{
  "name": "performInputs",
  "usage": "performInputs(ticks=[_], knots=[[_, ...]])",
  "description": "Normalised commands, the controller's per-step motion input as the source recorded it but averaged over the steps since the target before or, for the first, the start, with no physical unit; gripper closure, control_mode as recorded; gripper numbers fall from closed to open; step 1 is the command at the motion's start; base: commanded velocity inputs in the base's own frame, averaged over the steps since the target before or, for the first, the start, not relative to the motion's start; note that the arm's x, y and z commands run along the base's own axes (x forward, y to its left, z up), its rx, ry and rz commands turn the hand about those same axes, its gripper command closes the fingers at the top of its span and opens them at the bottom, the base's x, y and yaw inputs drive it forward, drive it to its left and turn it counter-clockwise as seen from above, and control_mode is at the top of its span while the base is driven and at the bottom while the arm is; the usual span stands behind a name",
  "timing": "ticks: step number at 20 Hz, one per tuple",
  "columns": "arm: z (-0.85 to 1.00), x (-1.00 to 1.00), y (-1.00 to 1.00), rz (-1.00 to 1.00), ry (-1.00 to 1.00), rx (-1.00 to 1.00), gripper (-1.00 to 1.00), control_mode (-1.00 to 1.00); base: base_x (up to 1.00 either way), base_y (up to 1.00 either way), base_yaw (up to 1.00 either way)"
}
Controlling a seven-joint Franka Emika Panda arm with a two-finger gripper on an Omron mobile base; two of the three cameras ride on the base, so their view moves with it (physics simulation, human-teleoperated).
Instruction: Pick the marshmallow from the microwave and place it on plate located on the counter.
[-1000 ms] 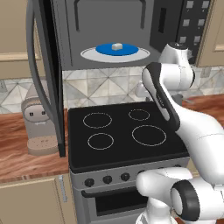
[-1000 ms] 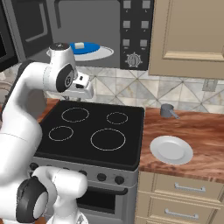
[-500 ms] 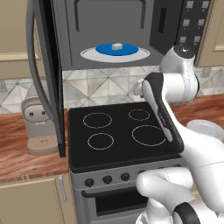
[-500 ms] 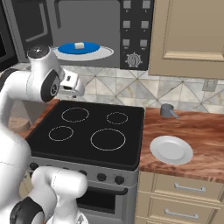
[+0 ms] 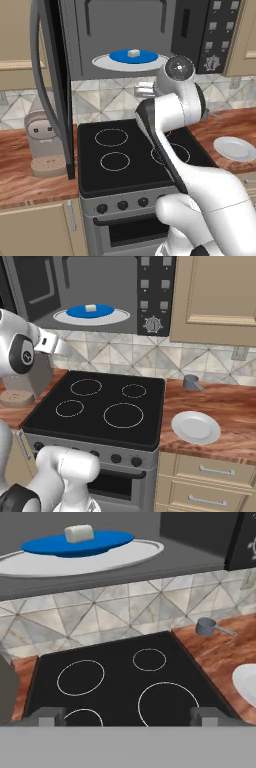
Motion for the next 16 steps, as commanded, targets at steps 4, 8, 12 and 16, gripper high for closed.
performInputs(ticks=[4, 8, 12, 16], knots=[[0.47, 0.00, 0.15, -0.19, -0.14, -0.01, -1.00, -1.00, 0.00, 0.00, 0.00], [0.42, 0.00, 0.00, -0.13, -0.13, 0.00, -1.00, -1.00, 0.00, 0.00, 0.00], [0.34, 0.11, -0.09, -0.01, -0.13, 0.00, -1.00, -1.00, 0.00, 0.00, 0.00], [0.35, 0.35, -0.22, 0.00, -0.05, 0.00, -1.00, -1.00, 0.00, 0.00, 0.00]])
